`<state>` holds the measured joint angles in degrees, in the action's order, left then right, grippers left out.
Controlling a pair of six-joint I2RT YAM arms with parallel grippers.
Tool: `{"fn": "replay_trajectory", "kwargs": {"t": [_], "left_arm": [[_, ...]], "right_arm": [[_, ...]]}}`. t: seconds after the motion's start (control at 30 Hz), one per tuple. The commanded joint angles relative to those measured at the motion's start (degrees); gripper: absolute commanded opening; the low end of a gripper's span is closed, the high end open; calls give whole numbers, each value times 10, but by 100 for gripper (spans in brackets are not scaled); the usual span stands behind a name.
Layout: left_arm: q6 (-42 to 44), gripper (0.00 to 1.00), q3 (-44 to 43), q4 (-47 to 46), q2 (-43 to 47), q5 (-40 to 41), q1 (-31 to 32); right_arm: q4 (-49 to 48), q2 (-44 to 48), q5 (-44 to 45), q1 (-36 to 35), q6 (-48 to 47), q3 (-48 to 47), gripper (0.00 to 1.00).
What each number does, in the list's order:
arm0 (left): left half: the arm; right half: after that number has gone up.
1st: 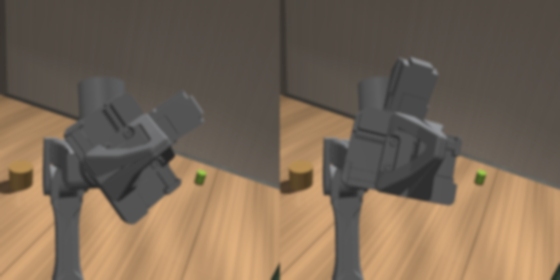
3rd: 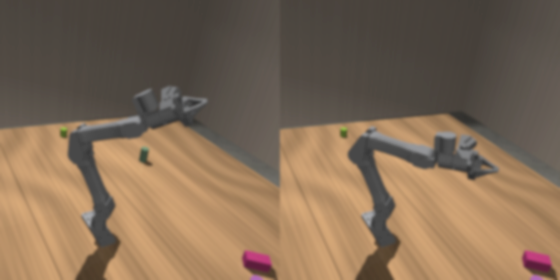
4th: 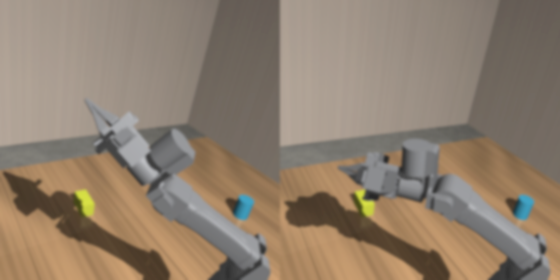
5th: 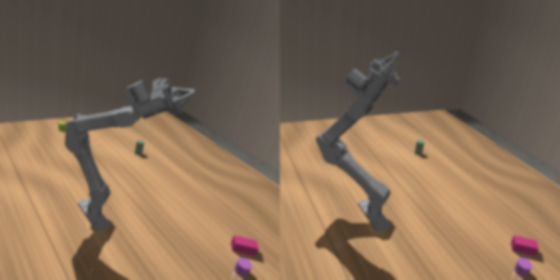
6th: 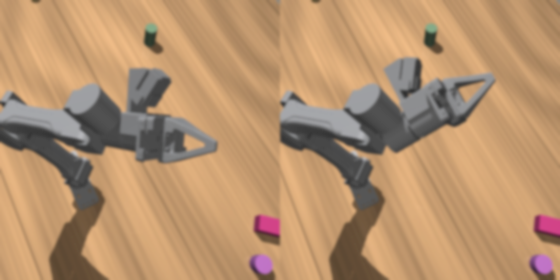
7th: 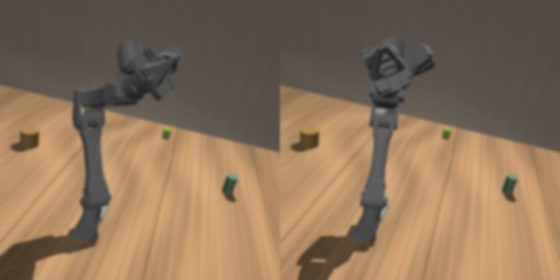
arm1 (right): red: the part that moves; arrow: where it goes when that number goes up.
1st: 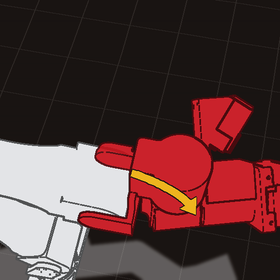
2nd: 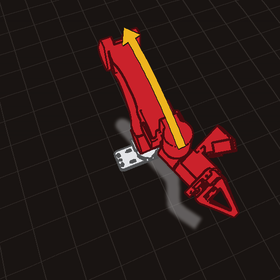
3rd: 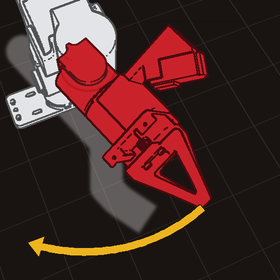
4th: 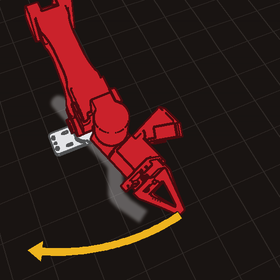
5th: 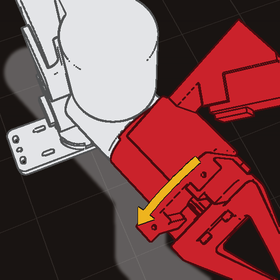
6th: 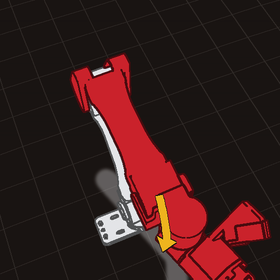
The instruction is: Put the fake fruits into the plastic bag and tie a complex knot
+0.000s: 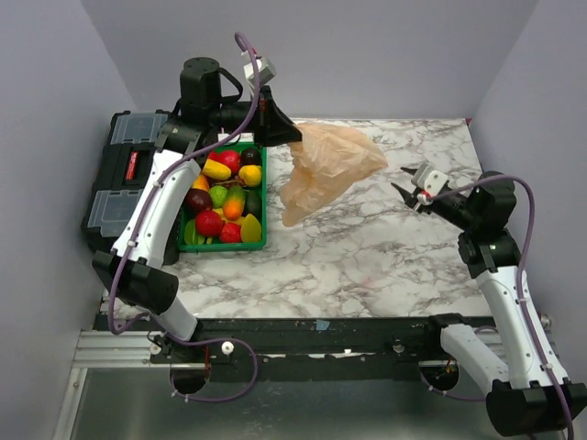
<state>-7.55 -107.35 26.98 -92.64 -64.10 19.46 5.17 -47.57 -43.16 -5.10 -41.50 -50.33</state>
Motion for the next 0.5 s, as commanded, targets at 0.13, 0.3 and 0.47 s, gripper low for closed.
{"fn": "replay_trajectory", "kwargs": {"t": [0.13,0.3,0.47], "left_arm": [[-4,0,-5,10,22,133,34],[49,0,-22,60,7,179,77],[95,0,-72,114,-16,201,126]], "right_arm": [[219,-129,-65,7,146,-244,100],[161,-175,-110,-28,268,-332,100],[230,-240,-45,-167,191,-384,100]]}}
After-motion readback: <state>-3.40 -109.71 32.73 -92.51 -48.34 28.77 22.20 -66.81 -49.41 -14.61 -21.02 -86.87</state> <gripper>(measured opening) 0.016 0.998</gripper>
